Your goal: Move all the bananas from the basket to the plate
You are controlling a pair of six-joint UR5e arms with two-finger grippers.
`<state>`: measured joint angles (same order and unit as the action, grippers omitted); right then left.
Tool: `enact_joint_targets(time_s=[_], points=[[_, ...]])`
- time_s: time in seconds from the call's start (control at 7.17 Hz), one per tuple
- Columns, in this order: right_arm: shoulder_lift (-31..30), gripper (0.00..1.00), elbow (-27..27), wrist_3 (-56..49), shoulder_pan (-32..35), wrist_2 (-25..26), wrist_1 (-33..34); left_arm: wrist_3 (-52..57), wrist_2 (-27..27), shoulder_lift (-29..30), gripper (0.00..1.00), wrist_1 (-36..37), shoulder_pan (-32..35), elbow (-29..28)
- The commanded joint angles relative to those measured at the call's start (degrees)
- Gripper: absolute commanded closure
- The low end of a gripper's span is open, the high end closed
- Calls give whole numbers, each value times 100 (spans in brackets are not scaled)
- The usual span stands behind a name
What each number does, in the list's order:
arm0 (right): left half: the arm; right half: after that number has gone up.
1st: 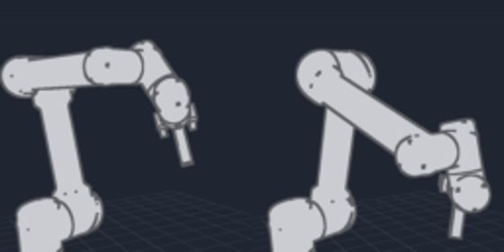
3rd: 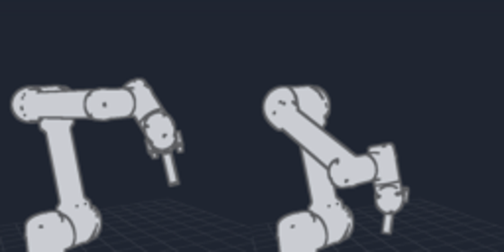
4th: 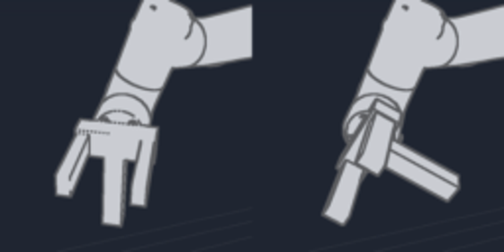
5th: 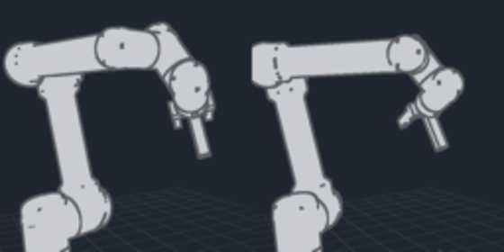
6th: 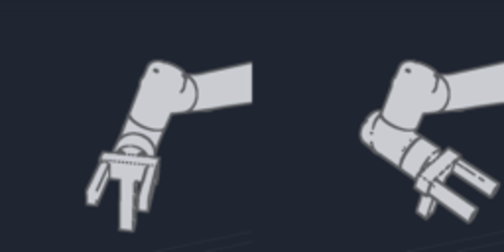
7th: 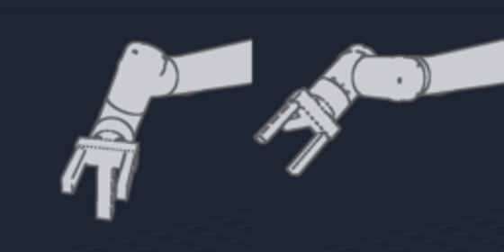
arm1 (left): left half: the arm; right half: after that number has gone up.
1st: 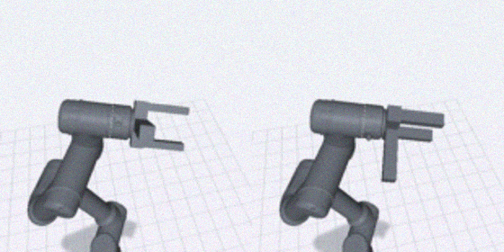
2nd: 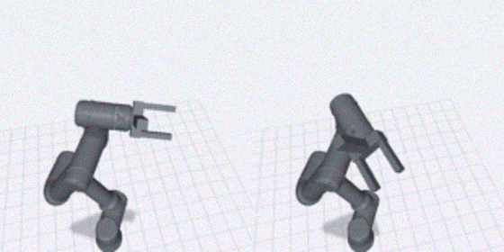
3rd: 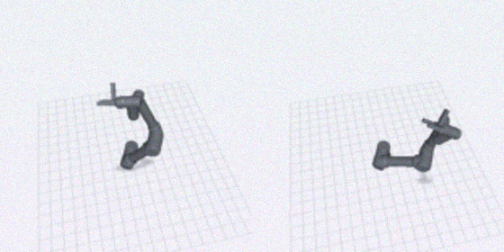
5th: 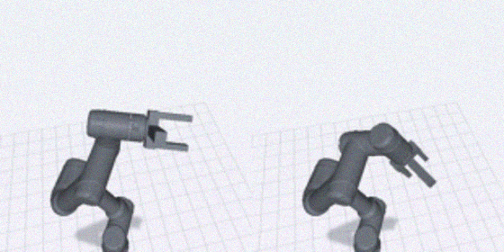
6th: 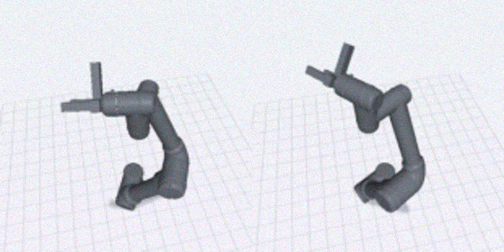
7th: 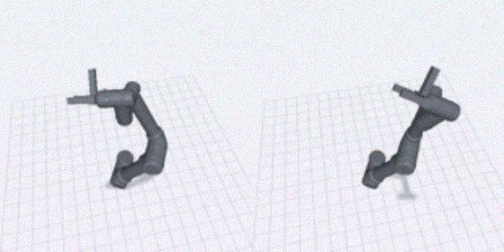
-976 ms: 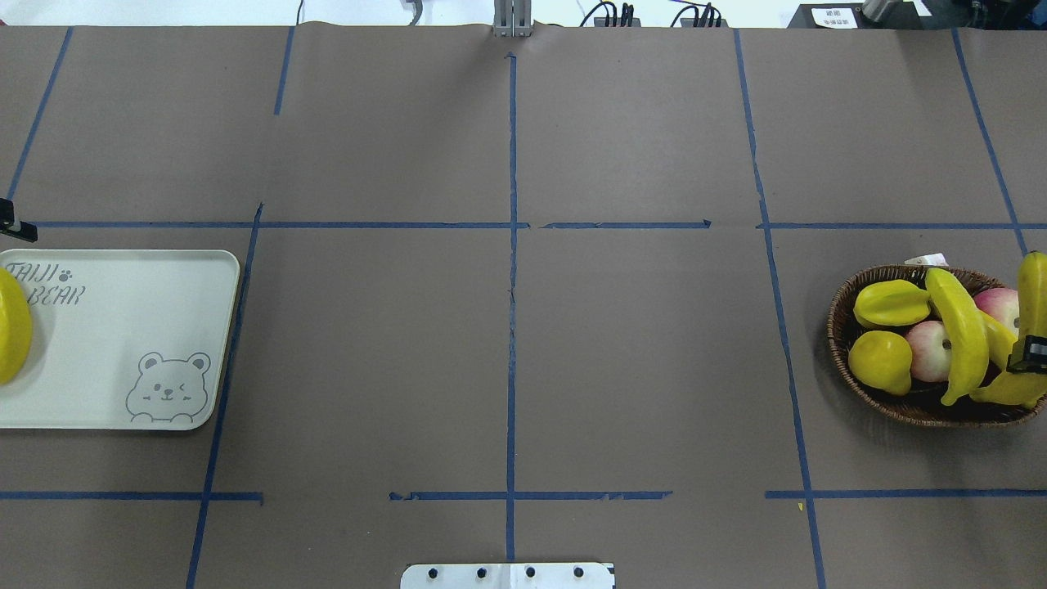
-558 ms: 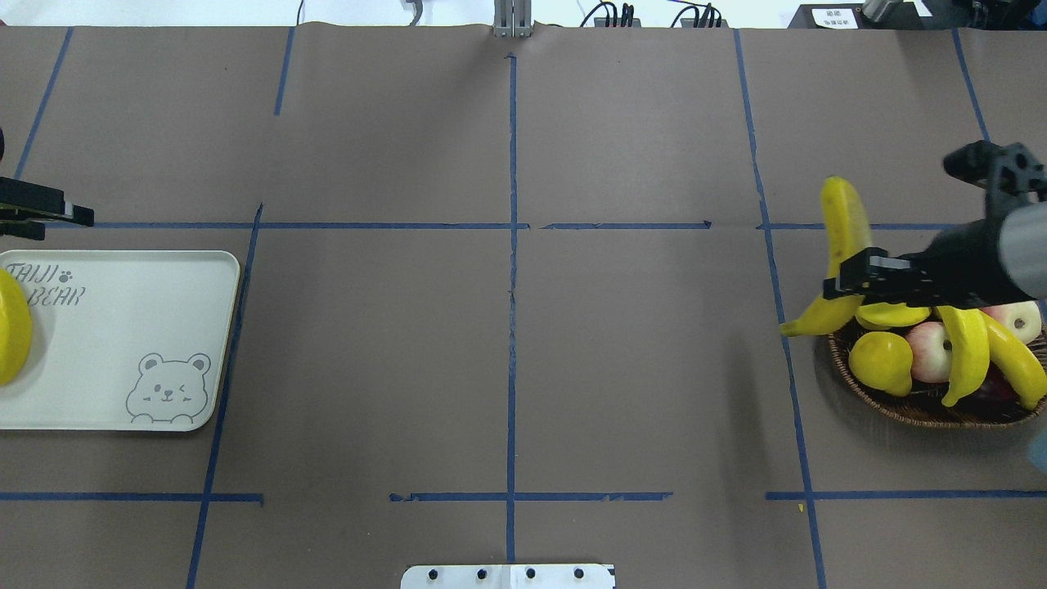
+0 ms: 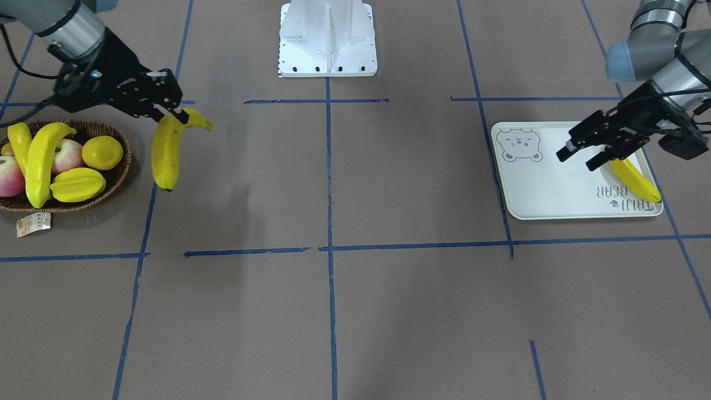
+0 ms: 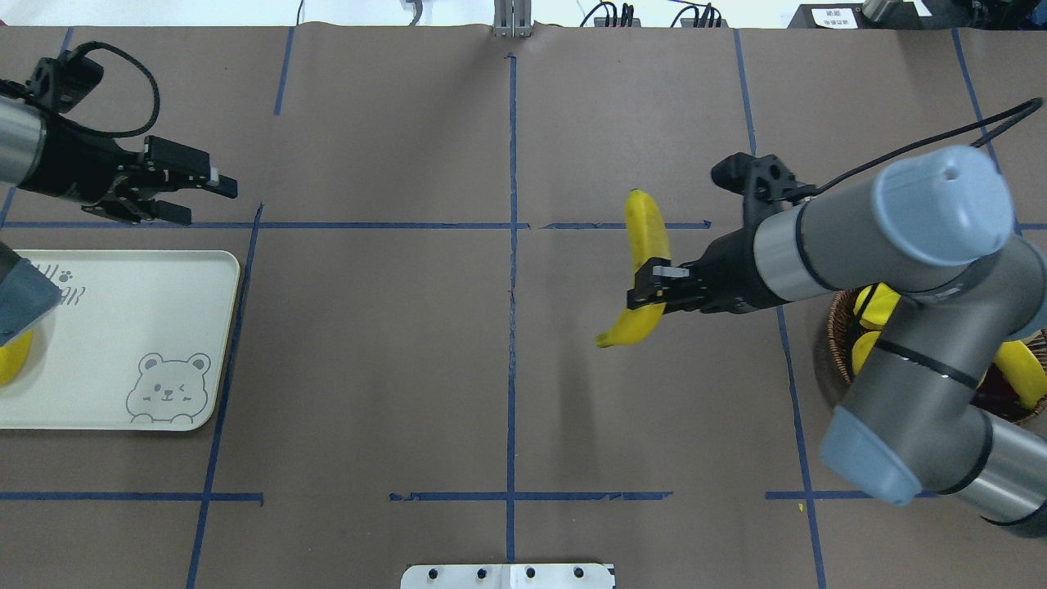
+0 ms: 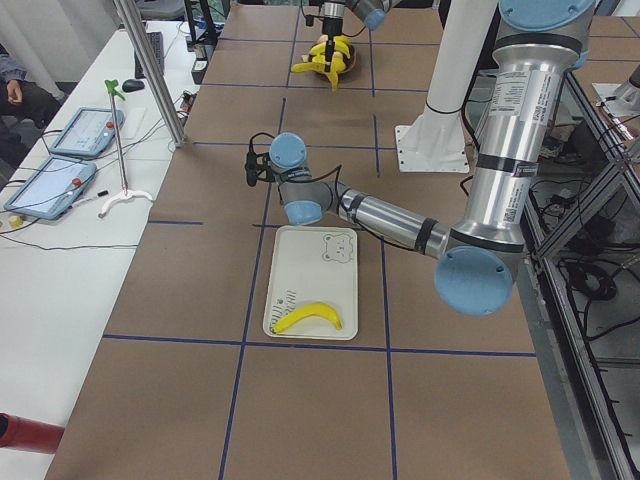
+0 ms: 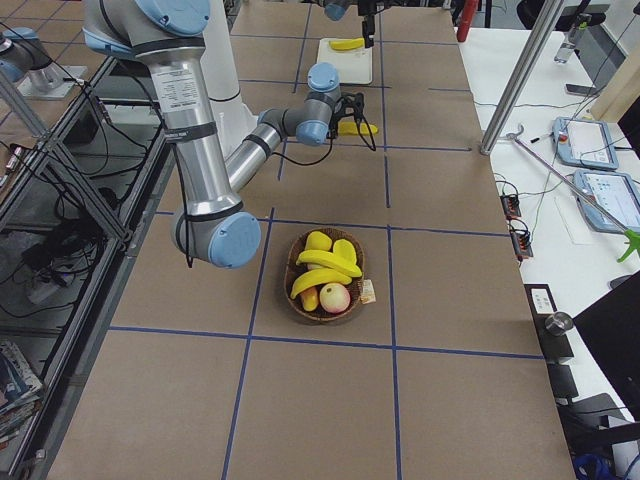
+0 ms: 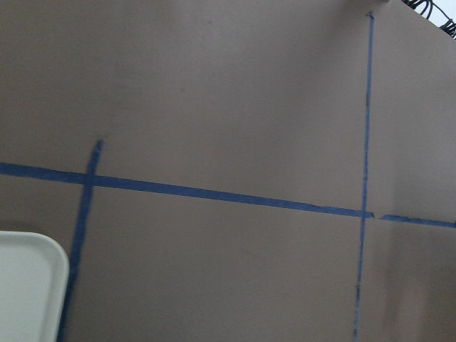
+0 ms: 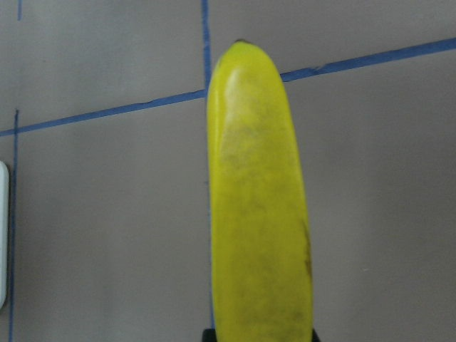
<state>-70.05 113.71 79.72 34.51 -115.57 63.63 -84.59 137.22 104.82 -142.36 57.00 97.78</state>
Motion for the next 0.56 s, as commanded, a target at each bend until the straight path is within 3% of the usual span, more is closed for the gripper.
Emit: enact_joint_targets(time_s=[0.0,0.28,0.42], points=[[945,98,-541,419,-741,874,0,-1266,-525,773,1,24,-563,13],[1378,98,-805,518,-1068,1290,0,-1674,-1554,1215,1,76,-1451,-14],[1467,98,-824,649,-1191,1509,-9,-1823,-1810,1329,1,94,-1681,-22]])
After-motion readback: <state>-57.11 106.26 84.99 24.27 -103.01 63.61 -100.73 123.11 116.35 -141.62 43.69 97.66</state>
